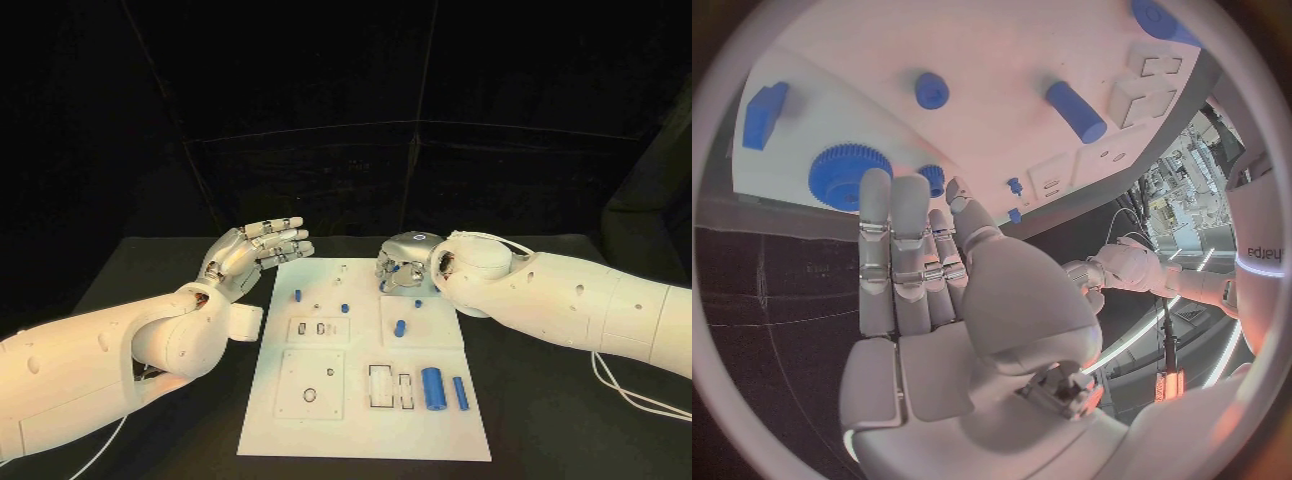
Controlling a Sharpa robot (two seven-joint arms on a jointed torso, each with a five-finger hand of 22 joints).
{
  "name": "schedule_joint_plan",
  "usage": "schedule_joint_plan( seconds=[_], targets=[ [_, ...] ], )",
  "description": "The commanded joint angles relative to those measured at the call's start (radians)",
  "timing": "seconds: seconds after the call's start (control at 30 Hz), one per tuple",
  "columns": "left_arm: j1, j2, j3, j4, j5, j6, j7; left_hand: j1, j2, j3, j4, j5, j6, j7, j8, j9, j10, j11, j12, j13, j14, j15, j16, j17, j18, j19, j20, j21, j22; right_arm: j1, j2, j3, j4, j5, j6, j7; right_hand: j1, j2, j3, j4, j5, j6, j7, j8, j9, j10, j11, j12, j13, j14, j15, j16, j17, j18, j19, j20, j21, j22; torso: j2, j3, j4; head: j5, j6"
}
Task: Assemble the parts on the task board
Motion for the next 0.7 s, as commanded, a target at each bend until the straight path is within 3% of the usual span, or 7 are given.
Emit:
schedule_joint_plan(
  seconds=[0.03,0.7],
  targets=[
    [0.003,0.001,0.001,-0.002,-0.003,0.042,-0.018,-0.014,-0.004,0.02,0.001,0.003,-0.006,0.086,0.007,-0.001,0.006,-0.003,0.004,-0.001,0.006,0.001,0.006,-0.001,0.017,0.009,0.0,-0.007,-0.001,0.002,0.009,0.001,-0.008,-0.008,0.027,0.01,0.005,0.013,0.013,-0.001,-0.012,0.007,-0.001,0.001,0.0,0.001,-0.003,0.002,-0.001,0.022,0.0,0.024,0.023,0.021,-0.012,0.0,0.011,0.006,0.002,0.0006,-0.0005,-0.001,-0.004],
    [0.01,-0.001,0.001,0.002,-0.003,0.048,-0.016,-0.023,-0.012,0.036,0.003,0.003,-0.006,0.085,0.013,-0.001,0.008,-0.003,0.007,-0.001,0.008,0.0,0.009,0.0,0.017,0.012,0.0,-0.008,-0.001,0.002,0.024,0.001,-0.03,-0.01,0.064,0.003,0.018,0.012,0.053,-0.002,-0.012,0.016,0.003,0.0,-0.001,0.006,-0.001,0.001,-0.001,0.012,0.002,0.088,0.079,0.021,-0.027,0.0,0.046,0.028,0.006,0.0011,-0.0003,0.003,-0.017]
  ],
)
